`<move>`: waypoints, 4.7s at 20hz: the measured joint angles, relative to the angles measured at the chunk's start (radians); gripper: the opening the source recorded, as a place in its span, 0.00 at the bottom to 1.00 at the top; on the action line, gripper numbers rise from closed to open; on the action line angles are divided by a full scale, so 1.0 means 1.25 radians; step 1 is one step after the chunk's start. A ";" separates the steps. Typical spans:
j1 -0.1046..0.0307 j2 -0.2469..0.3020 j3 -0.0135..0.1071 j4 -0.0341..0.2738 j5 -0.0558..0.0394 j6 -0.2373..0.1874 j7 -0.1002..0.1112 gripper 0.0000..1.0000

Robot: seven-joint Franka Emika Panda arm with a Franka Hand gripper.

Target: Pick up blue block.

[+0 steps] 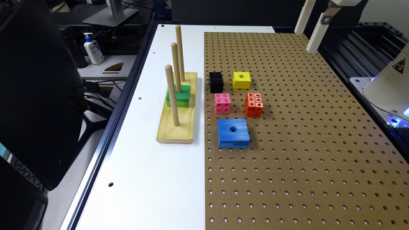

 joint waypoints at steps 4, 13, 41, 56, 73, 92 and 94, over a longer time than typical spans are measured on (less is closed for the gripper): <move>0.000 0.000 0.001 0.000 0.0000 0.000 0.000 1.00; 0.026 0.000 0.011 0.006 0.0084 0.002 0.012 1.00; 0.123 0.311 0.085 0.258 0.0267 0.080 0.156 1.00; 0.123 0.389 0.138 0.338 0.0302 0.080 0.204 1.00; 0.122 0.543 0.159 0.375 0.0297 0.177 0.225 1.00; 0.122 0.599 0.162 0.384 0.0297 0.226 0.227 1.00; 0.122 0.599 0.163 0.385 0.0297 0.226 0.227 1.00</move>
